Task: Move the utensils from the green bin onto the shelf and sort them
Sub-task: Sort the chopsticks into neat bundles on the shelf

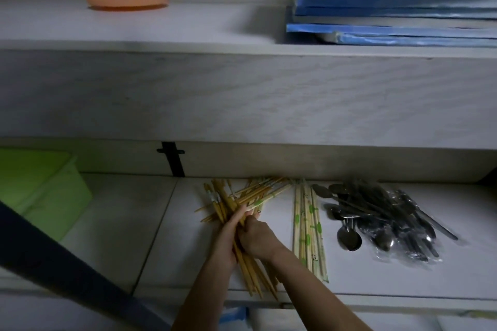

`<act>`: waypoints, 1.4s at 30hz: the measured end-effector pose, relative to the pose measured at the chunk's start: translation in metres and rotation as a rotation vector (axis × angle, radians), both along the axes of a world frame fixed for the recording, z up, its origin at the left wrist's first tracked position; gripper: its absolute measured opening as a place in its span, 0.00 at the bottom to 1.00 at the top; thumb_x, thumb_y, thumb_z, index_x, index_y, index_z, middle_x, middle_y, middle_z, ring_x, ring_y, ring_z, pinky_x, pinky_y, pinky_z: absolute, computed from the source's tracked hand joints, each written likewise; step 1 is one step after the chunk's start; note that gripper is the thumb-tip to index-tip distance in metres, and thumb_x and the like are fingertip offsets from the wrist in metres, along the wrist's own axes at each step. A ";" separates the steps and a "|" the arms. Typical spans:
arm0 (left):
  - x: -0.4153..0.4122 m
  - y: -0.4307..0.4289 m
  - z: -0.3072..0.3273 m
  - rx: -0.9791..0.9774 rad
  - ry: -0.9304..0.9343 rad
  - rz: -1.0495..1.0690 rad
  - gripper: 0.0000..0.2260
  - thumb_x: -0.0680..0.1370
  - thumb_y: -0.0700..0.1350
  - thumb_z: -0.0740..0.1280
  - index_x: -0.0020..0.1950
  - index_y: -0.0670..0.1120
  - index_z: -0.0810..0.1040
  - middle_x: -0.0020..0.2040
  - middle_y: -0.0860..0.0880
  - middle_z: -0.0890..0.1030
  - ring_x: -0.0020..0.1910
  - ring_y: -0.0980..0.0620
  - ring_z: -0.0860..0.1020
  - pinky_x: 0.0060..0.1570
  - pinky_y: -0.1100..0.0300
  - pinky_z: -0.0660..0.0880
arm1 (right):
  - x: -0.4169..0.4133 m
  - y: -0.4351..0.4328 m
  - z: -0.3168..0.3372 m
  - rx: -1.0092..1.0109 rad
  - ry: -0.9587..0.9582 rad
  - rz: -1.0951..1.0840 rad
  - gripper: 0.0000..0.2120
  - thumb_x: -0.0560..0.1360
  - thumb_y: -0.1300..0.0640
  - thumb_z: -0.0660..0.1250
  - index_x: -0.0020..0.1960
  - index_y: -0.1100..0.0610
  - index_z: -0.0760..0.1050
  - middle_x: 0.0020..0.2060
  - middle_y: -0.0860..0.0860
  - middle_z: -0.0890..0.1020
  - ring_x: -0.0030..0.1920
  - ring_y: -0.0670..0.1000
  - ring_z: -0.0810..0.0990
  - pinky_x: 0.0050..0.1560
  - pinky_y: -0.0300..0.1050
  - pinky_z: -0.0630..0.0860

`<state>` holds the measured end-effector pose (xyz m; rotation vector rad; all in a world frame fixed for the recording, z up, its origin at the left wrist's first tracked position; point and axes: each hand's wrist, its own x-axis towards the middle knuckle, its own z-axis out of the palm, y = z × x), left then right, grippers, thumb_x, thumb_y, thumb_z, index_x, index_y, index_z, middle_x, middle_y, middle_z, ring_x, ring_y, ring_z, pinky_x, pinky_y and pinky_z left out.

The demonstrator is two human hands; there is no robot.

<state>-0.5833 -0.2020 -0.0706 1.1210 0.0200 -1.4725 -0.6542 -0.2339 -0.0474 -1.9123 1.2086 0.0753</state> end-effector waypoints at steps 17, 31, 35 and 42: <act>0.022 0.000 0.001 -0.064 -0.039 -0.064 0.10 0.80 0.42 0.60 0.54 0.42 0.79 0.50 0.45 0.82 0.45 0.51 0.82 0.38 0.63 0.80 | -0.020 0.000 -0.006 0.734 -0.768 -0.478 0.11 0.78 0.62 0.62 0.42 0.65 0.80 0.29 0.55 0.82 0.28 0.49 0.81 0.36 0.40 0.81; 0.014 -0.007 0.005 -0.037 -0.028 -0.059 0.09 0.79 0.42 0.62 0.52 0.40 0.79 0.56 0.43 0.81 0.50 0.49 0.81 0.50 0.56 0.77 | -0.030 -0.018 -0.003 0.436 -0.547 -0.399 0.12 0.76 0.56 0.66 0.47 0.66 0.81 0.43 0.62 0.84 0.39 0.54 0.82 0.51 0.47 0.80; 0.004 -0.010 0.011 -0.031 -0.067 -0.065 0.10 0.80 0.42 0.60 0.53 0.39 0.77 0.52 0.42 0.80 0.55 0.46 0.76 0.56 0.54 0.71 | -0.025 -0.028 0.002 0.106 -0.246 -0.158 0.17 0.79 0.51 0.61 0.41 0.62 0.78 0.38 0.57 0.80 0.36 0.51 0.77 0.42 0.45 0.73; 0.006 -0.018 0.003 -0.049 -0.031 0.033 0.11 0.80 0.43 0.60 0.41 0.42 0.77 0.32 0.46 0.83 0.33 0.51 0.82 0.41 0.57 0.76 | -0.035 -0.027 0.009 -0.296 -0.142 0.062 0.10 0.78 0.50 0.60 0.51 0.55 0.76 0.49 0.53 0.81 0.50 0.53 0.80 0.47 0.43 0.73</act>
